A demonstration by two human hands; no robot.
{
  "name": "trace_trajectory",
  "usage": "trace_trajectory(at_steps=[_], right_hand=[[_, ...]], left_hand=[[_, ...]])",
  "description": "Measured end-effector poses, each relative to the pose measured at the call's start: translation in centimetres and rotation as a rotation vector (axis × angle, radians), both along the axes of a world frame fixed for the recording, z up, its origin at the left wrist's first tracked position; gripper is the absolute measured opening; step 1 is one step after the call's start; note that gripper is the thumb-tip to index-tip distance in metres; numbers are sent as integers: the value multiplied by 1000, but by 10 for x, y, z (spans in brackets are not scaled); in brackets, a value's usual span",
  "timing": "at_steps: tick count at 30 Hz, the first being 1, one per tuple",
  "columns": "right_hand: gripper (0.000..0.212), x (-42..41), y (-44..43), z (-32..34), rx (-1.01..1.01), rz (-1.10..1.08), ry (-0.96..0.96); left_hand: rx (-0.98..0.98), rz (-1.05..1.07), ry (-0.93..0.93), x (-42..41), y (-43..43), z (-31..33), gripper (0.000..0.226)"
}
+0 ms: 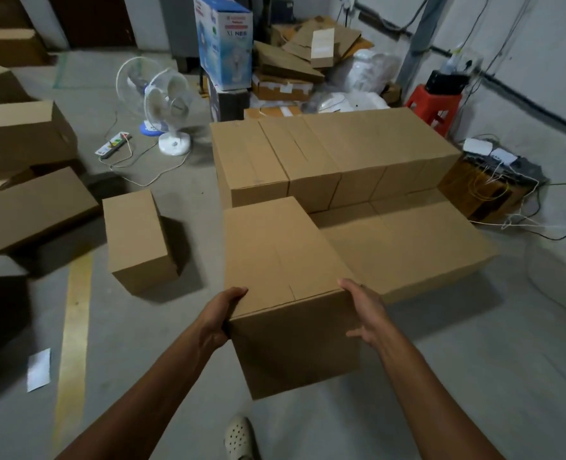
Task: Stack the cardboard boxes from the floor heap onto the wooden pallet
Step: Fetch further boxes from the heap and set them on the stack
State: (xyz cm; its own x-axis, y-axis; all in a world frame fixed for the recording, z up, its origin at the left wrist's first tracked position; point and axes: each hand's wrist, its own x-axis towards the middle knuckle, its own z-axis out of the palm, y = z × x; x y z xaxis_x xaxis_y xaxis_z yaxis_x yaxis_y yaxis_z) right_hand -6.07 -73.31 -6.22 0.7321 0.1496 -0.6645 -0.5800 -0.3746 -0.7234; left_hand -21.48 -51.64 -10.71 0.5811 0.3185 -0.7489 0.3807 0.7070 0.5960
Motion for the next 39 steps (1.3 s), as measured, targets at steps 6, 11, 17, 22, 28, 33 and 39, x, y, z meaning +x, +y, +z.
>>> trace_trajectory(at_steps=[6,11,17,22,28,33,39], right_hand=[[50,57,-6,-26,24,66,34],[52,104,-21,-77,88,154,105],[57,137,-54,-175,111,251,166],[58,152,-68,-238,66,285,185],[59,162,-62,-275,-3,314,130],[60,180,-42,-275,-36,369,66],[49,202,-17,-284,-79,435,12]], left_hand=[[89,20,-4,33,-16,-15,35],[201,48,23,52,-37,-68,65],[145,150,129,84,-69,-137,58],[134,185,179,108,-81,-189,60],[218,190,182,129,-81,-226,36],[298,173,168,145,-66,-232,31],[330,175,198,166,-41,-240,43]])
